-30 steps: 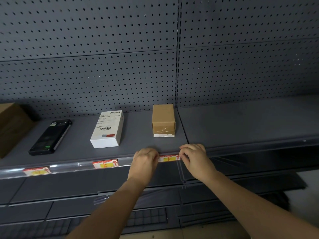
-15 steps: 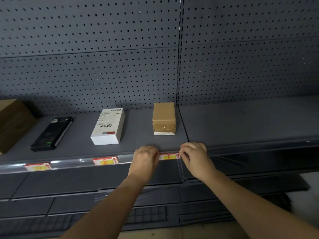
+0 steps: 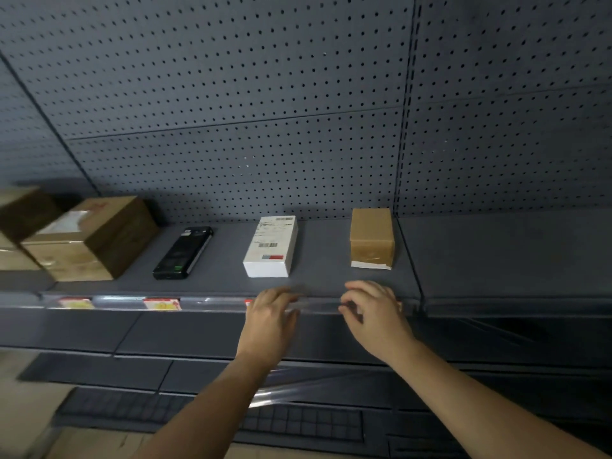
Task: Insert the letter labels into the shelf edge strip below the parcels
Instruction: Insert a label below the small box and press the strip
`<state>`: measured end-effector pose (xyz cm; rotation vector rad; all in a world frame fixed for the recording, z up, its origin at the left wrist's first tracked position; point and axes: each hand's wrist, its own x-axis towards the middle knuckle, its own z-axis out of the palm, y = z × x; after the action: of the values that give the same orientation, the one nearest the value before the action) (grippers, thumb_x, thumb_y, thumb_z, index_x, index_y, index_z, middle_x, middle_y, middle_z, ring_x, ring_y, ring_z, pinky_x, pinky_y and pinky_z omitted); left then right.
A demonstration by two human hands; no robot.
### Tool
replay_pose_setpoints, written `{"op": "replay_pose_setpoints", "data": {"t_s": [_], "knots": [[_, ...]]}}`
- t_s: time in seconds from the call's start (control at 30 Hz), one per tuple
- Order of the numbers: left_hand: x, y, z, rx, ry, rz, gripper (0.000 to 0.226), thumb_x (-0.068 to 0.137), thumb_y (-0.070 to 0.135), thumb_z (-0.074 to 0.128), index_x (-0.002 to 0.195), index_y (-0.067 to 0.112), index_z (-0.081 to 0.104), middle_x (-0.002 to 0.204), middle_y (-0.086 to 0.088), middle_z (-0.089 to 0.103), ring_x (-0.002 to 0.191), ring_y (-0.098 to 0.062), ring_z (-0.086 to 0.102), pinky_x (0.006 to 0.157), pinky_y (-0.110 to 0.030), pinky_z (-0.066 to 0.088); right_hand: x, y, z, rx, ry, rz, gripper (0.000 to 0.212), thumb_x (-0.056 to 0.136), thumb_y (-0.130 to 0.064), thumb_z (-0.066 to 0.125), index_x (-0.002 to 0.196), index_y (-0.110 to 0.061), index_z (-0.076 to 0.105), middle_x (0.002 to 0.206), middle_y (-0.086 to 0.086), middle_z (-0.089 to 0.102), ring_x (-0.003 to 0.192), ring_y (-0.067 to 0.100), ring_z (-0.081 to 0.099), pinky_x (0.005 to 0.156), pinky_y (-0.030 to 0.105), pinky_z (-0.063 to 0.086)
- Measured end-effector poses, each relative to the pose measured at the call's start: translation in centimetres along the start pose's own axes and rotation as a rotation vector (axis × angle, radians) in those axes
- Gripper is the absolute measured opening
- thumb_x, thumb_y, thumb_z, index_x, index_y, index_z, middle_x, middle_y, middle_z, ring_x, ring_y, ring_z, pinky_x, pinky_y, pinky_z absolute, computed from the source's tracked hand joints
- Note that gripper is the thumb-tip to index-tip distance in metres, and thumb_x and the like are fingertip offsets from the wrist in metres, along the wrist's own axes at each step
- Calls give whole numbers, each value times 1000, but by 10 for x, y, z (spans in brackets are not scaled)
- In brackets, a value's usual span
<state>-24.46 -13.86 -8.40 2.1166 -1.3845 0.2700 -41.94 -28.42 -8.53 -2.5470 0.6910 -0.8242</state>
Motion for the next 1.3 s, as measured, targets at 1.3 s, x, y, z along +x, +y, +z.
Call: {"op": "replay_pose_setpoints", "data": {"t_s": [1.3], "knots": [[25, -145, -13, -107, -162, 175, 5, 89, 14, 63, 92, 15, 67, 100, -1, 64, 90, -17, 58, 90, -32, 49, 50, -85, 102, -198, -93, 127, 13, 93, -25, 60, 101, -23, 70, 127, -9, 58, 119, 13, 48, 100, 22, 29]]}}
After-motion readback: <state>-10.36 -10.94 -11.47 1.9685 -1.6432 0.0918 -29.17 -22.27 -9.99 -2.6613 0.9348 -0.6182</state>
